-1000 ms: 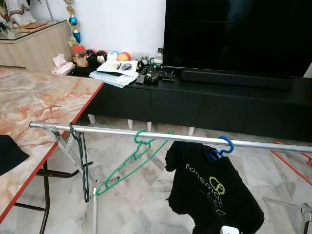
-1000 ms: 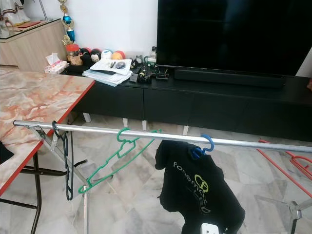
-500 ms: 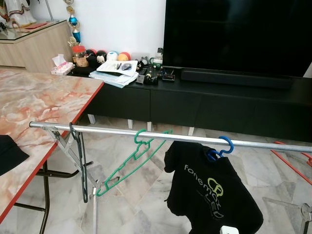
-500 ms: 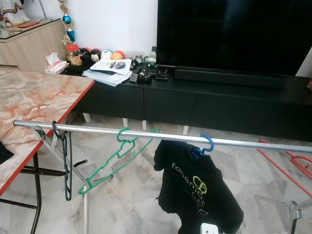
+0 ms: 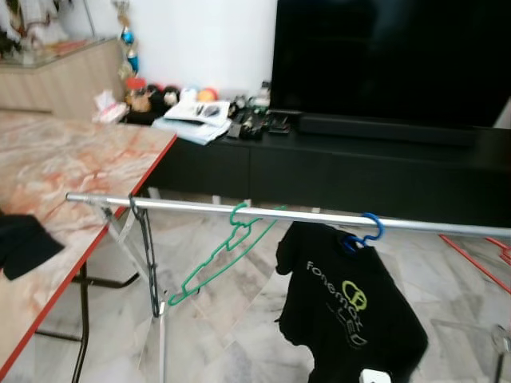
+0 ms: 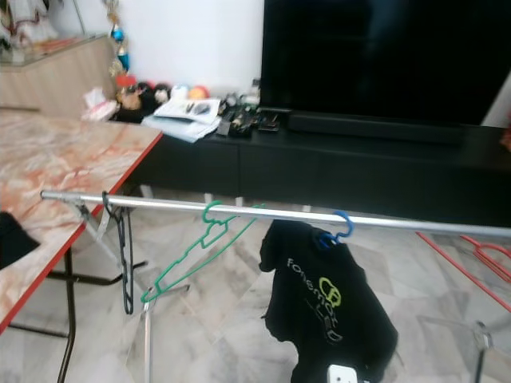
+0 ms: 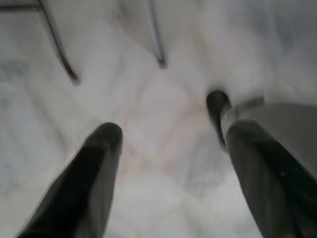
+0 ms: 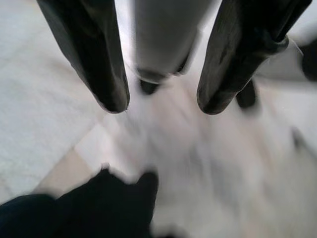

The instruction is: Hang hanger

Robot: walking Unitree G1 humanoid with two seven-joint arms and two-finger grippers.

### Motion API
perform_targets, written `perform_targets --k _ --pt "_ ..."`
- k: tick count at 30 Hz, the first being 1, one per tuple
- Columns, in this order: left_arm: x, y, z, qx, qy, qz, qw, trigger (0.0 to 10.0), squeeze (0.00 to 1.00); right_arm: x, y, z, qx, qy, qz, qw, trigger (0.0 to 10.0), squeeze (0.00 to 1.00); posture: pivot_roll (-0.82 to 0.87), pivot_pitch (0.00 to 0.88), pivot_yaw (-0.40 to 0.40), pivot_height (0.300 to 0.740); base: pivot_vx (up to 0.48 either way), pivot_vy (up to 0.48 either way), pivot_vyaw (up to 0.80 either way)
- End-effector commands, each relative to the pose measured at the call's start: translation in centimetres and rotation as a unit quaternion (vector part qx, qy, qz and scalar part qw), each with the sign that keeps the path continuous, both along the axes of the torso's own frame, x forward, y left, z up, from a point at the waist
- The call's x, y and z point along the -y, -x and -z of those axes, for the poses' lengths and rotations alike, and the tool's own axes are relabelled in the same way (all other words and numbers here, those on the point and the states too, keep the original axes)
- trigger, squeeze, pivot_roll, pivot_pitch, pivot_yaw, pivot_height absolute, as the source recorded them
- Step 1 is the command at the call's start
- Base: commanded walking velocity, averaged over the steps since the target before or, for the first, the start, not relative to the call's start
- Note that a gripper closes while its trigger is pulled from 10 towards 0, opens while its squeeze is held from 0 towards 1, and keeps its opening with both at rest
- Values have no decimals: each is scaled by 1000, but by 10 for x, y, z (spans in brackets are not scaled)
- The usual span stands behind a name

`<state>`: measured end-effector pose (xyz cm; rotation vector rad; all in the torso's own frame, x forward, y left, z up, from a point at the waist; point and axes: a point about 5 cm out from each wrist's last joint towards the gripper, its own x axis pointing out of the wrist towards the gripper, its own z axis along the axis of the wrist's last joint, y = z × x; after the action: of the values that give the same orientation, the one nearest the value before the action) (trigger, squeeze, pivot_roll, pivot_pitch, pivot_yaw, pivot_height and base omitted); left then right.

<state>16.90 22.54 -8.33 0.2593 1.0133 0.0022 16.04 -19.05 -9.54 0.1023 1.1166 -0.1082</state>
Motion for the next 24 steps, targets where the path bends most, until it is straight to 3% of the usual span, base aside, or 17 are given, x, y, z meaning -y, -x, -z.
perform_targets --k 1,18,24 --pt "3 25 11 -43 7 -14 999 10000 0 2 -16 -7 27 4 1 1000 10000 0 149 0 2 740 0 0 0" --pt "2 27 12 -49 5 -26 998 10000 0 2 -16 -7 27 5 7 1000 10000 0 148 0 4 740 0 0 0" --pt "2 26 12 -50 6 -17 999 10000 0 2 -17 -8 25 4 1 1000 10000 0 146 0 2 740 0 0 -736"
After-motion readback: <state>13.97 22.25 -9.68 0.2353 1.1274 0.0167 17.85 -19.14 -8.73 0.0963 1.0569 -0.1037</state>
